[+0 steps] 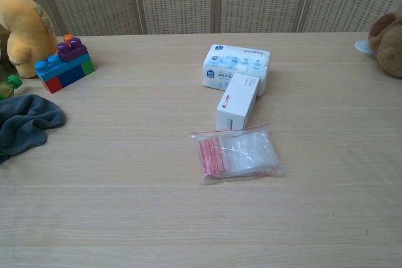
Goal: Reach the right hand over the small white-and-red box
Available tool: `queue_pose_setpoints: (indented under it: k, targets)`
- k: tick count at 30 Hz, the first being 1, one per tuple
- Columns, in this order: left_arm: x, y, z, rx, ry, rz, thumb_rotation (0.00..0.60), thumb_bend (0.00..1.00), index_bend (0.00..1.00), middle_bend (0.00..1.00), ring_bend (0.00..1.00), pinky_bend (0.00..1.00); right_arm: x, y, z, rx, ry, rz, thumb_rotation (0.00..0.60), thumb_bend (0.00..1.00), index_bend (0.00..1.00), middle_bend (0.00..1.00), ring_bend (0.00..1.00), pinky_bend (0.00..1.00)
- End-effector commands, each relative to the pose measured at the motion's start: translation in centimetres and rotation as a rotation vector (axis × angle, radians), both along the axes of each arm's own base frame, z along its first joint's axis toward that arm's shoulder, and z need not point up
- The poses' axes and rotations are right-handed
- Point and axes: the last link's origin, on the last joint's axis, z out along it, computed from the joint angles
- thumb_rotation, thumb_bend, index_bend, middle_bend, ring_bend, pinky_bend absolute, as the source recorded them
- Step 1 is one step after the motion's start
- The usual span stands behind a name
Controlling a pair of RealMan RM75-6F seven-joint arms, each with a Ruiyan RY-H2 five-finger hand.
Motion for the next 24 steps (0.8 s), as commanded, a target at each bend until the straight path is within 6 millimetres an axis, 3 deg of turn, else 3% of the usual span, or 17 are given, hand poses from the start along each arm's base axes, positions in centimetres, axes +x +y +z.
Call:
queue_pose_setpoints:
  k: [1, 14, 24]
  targets:
    - [-0.2, 0.4, -0.3, 0.006, 0.015, 0.015, 0.600, 0.00, 0.03, 0.00, 0.00, 0.00, 0.1, -4.5, -2.3, 0.093, 0.060, 0.068, 0.600, 0.00, 0.00, 0.00, 0.00, 0.00]
    - [-2.4, 2.5, -1.5, 0.001, 0.066, 0.128, 0.600, 0.00, 0.03, 0.00, 0.00, 0.00, 1.4, -11.1, -8.2, 0.208, 0.278, 0.290, 0.600, 0.00, 0.00, 0.00, 0.00, 0.03]
    - [-3.5, 3.4, -2.0, 0.007, 0.084, 0.177, 0.600, 0.00, 0.03, 0.00, 0.00, 0.00, 6.4, -13.9, -12.7, 0.271, 0.357, 0.523, 0.600, 0.00, 0.00, 0.00, 0.00, 0.08]
